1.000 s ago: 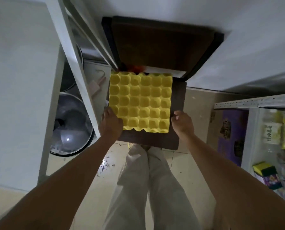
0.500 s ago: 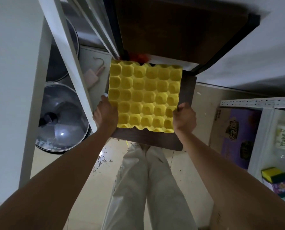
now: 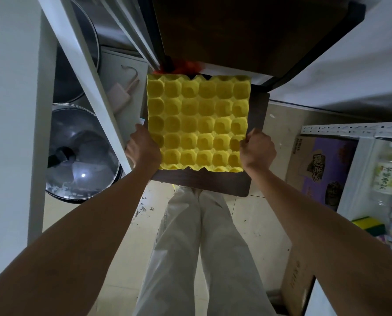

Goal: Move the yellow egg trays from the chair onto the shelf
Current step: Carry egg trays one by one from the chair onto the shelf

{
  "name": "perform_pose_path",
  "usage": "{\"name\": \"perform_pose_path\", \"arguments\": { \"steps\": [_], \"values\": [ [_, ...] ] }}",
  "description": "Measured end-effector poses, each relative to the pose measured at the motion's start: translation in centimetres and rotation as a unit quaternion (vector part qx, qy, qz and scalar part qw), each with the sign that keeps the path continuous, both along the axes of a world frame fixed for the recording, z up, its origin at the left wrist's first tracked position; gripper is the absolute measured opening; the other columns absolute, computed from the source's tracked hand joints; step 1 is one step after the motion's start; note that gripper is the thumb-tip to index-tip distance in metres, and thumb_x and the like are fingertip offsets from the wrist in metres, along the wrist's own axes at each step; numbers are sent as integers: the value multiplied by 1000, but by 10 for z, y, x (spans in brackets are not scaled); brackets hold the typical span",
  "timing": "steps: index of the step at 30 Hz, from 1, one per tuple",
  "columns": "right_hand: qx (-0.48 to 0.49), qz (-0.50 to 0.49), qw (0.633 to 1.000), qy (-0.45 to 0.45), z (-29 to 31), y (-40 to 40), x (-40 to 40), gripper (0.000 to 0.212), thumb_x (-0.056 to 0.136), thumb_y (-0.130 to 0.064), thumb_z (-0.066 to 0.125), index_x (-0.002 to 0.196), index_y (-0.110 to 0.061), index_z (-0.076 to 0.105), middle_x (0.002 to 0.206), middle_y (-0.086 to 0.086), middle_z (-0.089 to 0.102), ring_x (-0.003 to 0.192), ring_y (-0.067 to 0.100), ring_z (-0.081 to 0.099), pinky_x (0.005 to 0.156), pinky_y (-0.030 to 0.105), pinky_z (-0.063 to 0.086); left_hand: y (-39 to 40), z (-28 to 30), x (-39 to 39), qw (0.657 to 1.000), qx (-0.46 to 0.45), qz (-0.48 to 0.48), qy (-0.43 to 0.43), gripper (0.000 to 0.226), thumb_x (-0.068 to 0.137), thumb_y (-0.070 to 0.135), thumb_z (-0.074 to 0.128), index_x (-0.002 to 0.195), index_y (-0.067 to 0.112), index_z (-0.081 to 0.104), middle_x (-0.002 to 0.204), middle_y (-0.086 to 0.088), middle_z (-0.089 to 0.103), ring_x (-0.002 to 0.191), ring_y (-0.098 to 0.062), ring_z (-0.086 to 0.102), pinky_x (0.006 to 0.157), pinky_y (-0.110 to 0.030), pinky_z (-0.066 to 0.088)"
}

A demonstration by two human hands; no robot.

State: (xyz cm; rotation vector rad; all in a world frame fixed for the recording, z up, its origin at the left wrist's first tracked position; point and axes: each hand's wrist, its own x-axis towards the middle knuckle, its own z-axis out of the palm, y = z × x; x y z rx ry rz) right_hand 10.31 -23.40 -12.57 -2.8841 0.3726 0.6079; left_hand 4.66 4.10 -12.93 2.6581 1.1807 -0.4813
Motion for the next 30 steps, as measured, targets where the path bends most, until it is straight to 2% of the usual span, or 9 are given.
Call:
{"name": "perform_pose_path", "arguments": {
  "steps": [3,6,12,15,17,20,24,26,30],
  "values": [
    [2,25,1000,-6,3,-1,-3,8,93,-23,59,94,-17,64,86,7,69,79,31,70,60,30,42,0,3,3,1000,-4,4,4,11,95,5,50,104,8,55,99,-19,70,89,-42,69,67,-45,49],
    [2,39,999,-1,8,-2,-7,9,93,-24,60,96,-16,63,87,8,69,80,32,70,62,33,49,1,8,5,1000,-6,1,0,13,92,3,53,105,6,56,99,-20,70,90,-42,69,70,-46,52],
    [48,14,998,33,14,-5,-6,17,90,-27,63,99,-13,58,98,9,66,91,33,66,70,37,50,1,18,8,1000,-1,10,-14,12,92,5,52,100,10,59,95,-11,70,83,-34,69,67,-40,51],
    [98,2,994,43,12,-12,-7,19,89,-23,65,92,-15,49,86,9,63,82,33,64,62,35,43,0,20,8,999,-24,28,-31,17,84,10,60,101,12,57,91,-7,68,72,-28,61,61,-34,43],
    [124,-14,991,46,8,-15,-5,14,87,-18,63,91,-14,50,81,9,62,79,33,64,60,36,44,1,20,8,997,-48,31,-52,18,83,11,58,101,12,59,94,-7,68,76,-29,63,62,-34,43],
    [151,-29,987,43,4,-19,-4,12,85,-12,62,94,-11,54,80,8,61,79,32,63,65,40,49,3,20,5,996,-64,31,-60,22,83,13,54,101,11,66,100,-10,68,86,-33,65,65,-37,47],
    [185,-36,982,22,1,-24,-6,12,83,-9,62,93,-8,56,78,5,58,75,27,58,61,33,42,3,22,-3,990,-82,47,-102,19,83,10,50,95,7,64,96,-13,66,84,-34,62,58,-37,40],
    [201,-33,979,9,4,-25,-11,12,82,-9,63,91,-9,54,76,4,57,72,25,56,61,30,36,-2,29,-5,980,-115,75,-144,17,83,10,49,95,5,60,93,-15,65,83,-35,60,59,-39,42],
    [236,-74,969,-19,13,-30,-28,17,83,-7,63,87,-15,49,70,-3,52,69,22,53,61,30,36,-15,47,0,970,-133,104,-175,22,88,12,47,106,10,59,89,-12,70,76,-32,58,64,-39,46]
  ]
}}
